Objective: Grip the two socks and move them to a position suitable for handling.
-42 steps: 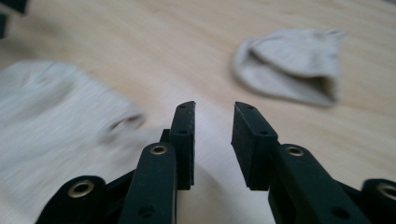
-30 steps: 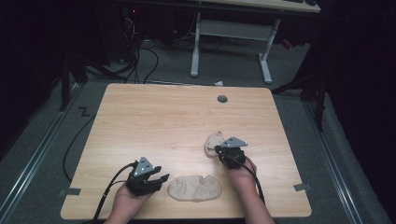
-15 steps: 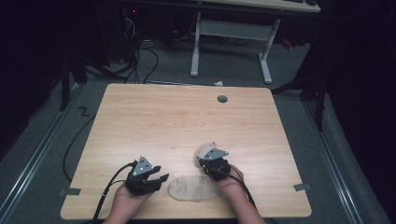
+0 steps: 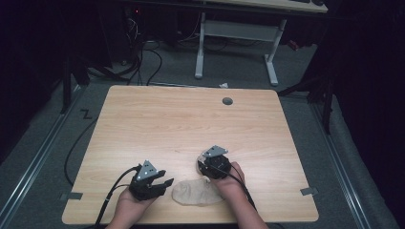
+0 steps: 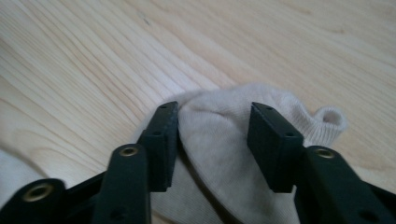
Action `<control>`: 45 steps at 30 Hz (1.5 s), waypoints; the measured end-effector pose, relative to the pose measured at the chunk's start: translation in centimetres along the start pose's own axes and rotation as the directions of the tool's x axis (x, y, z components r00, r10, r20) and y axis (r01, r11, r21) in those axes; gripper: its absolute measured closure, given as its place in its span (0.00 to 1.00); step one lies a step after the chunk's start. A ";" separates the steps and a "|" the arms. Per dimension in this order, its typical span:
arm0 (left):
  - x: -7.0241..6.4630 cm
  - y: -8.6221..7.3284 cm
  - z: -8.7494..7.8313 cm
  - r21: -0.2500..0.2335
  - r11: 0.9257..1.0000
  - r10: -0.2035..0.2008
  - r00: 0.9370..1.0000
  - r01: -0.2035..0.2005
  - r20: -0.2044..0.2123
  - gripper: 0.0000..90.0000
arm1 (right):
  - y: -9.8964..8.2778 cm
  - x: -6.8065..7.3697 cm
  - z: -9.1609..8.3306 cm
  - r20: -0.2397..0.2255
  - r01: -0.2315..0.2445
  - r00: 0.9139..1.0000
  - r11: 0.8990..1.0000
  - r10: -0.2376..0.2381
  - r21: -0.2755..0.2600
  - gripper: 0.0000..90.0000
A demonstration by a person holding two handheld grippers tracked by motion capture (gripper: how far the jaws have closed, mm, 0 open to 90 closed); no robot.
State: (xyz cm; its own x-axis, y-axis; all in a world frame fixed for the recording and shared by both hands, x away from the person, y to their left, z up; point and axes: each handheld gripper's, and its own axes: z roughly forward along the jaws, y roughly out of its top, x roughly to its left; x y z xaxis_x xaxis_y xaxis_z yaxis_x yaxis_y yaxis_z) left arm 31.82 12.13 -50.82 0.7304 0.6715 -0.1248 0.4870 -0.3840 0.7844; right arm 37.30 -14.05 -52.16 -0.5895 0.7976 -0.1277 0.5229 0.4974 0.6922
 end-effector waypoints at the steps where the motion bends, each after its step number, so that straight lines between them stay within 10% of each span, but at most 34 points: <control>1: 0.0 0.0 0.0 -0.001 1.000 -0.002 1.000 0.002 0.000 0.59 | -0.1 0.0 0.1 0.006 0.010 1.000 1.000 -0.010 0.005 0.69; 5: 0.0 0.0 0.1 0.001 1.000 -0.005 1.000 0.005 0.002 0.59 | 0.0 0.0 -0.7 -0.001 0.000 1.000 0.999 0.000 -0.040 0.95; 19: -0.1 0.7 0.7 -0.007 1.000 0.015 1.000 -0.015 -0.005 0.58 | -1.6 -2.3 -5.2 -0.048 -0.166 0.986 0.957 0.159 -0.239 0.92; 30: -0.3 2.6 3.2 -0.006 1.000 0.022 0.999 -0.022 0.026 0.58 | -6.2 -5.6 -8.2 0.102 -0.241 0.957 0.942 0.270 -0.231 0.75; 34: -0.6 3.0 3.9 0.003 0.999 0.049 0.999 -0.050 0.023 0.58 | -6.5 -5.4 -8.5 0.079 -0.212 0.970 0.956 0.232 -0.205 0.86; 36: -0.8 3.1 4.1 0.005 0.998 0.062 0.998 -0.062 0.025 0.58 | -6.3 -4.5 -7.0 0.032 -0.151 0.987 0.981 0.156 -0.119 0.93; 45: -0.1 2.8 3.4 -0.001 0.999 0.046 0.999 -0.046 0.006 0.58 | -5.2 -3.1 -4.7 -0.029 -0.084 0.996 0.996 0.083 -0.038 0.96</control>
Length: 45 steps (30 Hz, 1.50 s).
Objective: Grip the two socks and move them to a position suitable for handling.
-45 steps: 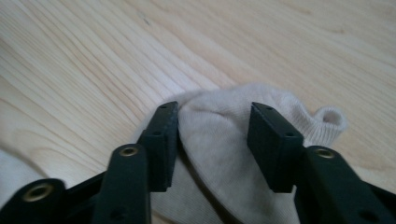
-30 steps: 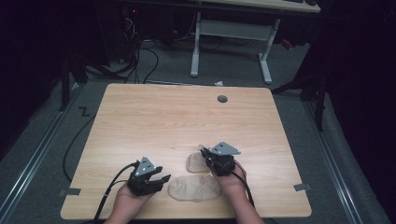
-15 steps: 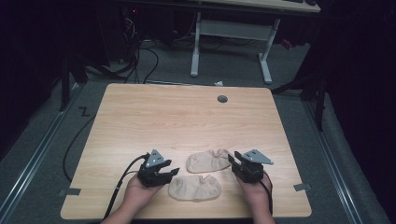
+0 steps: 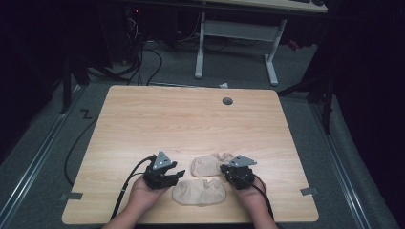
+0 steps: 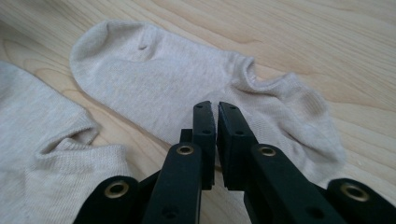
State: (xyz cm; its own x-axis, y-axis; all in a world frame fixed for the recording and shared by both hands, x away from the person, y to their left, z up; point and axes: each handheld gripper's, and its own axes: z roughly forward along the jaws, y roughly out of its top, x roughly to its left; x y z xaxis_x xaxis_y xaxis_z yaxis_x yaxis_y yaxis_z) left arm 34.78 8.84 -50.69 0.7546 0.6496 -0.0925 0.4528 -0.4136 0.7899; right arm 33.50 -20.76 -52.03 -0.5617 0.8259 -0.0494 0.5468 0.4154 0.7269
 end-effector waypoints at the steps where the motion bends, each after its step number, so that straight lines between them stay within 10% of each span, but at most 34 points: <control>1: 0.1 -0.1 -0.1 0.001 1.000 0.000 1.000 0.000 -0.004 0.58 | 0.1 0.0 0.3 -0.003 -0.001 1.000 1.000 0.002 0.014 0.96; 23: 2.7 -4.1 -5.3 -0.015 0.995 -0.101 0.987 0.099 -0.123 0.57 | 3.9 3.3 3.1 -0.108 0.091 0.990 0.996 -0.089 0.011 0.95; 45: 2.0 -2.3 -3.2 -0.028 0.998 -0.055 0.994 0.053 -0.090 0.56 | 1.8 -0.2 -0.4 -0.041 -0.027 0.999 0.998 0.025 -0.052 0.85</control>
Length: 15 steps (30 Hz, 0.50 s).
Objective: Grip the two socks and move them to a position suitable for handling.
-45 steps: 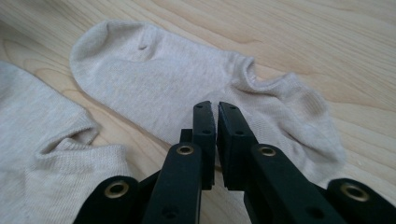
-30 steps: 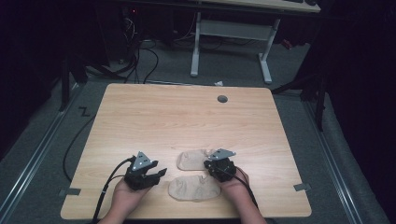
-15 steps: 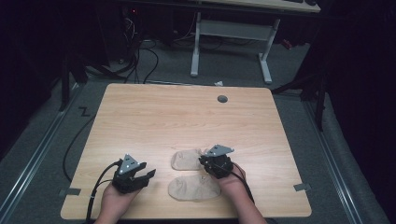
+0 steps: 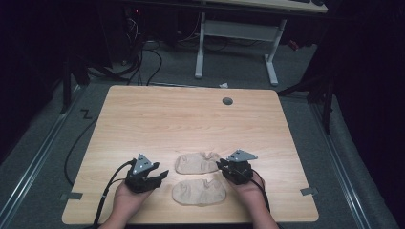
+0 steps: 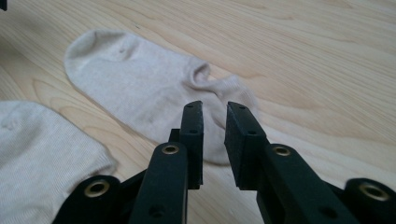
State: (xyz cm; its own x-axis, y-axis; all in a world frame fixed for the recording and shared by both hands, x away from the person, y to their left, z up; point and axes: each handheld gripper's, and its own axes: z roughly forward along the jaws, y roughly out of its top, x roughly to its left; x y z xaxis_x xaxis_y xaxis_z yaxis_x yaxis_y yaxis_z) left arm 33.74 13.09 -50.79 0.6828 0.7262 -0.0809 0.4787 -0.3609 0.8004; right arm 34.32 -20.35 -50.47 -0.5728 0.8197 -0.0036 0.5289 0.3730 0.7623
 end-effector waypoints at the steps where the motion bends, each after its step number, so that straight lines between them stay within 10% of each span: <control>1: 0.0 0.0 0.0 0.000 1.000 0.000 1.000 0.000 0.000 0.56 | 0.0 0.0 0.0 0.000 0.000 1.000 1.000 0.000 0.000 0.85; 15: -0.1 1.4 3.8 0.025 1.000 0.004 1.000 -0.005 0.024 0.57 | -2.2 -1.4 -2.2 0.088 -0.068 0.994 0.998 0.069 -0.014 0.85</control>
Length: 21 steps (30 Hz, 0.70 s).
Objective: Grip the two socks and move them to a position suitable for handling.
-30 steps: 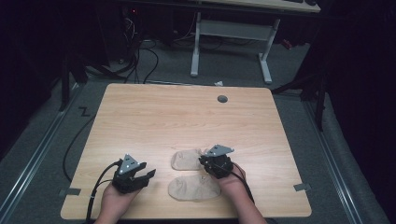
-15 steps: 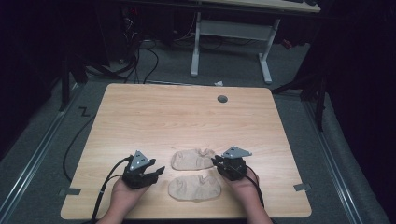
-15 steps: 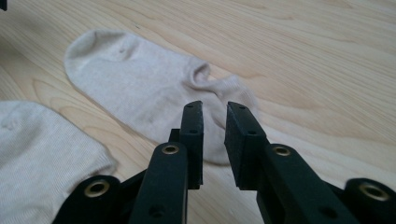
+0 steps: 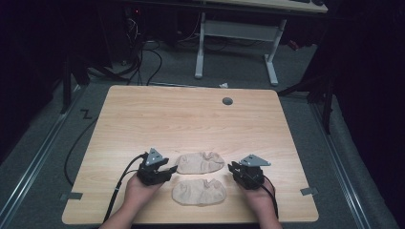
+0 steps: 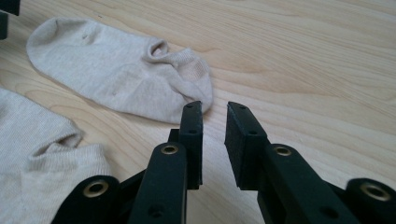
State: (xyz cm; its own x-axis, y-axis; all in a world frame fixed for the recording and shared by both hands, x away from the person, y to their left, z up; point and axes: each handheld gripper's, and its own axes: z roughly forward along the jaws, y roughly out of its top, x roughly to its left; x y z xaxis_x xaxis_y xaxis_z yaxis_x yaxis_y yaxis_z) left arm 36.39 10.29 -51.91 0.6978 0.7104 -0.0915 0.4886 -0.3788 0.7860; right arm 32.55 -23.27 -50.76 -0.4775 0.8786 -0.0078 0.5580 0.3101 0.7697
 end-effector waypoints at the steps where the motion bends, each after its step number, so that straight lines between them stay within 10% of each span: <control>1: -0.1 0.1 0.3 -0.001 1.000 0.001 1.000 -0.001 0.000 0.58 | -0.1 0.0 -0.2 0.001 -0.007 1.000 1.000 0.007 0.001 0.84; 21: -0.4 1.3 2.7 0.041 0.999 0.021 1.000 -0.021 0.002 0.61 | 0.3 1.2 1.4 0.000 0.003 1.000 1.000 -0.003 0.029 0.78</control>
State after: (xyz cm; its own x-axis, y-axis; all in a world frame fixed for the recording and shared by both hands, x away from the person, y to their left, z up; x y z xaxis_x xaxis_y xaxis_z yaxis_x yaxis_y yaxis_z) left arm 38.13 7.92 -52.50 0.7091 0.7010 -0.0757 0.4948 -0.4182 0.7618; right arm 33.09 -21.57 -51.48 -0.4794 0.8775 -0.0103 0.5762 0.3236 0.7506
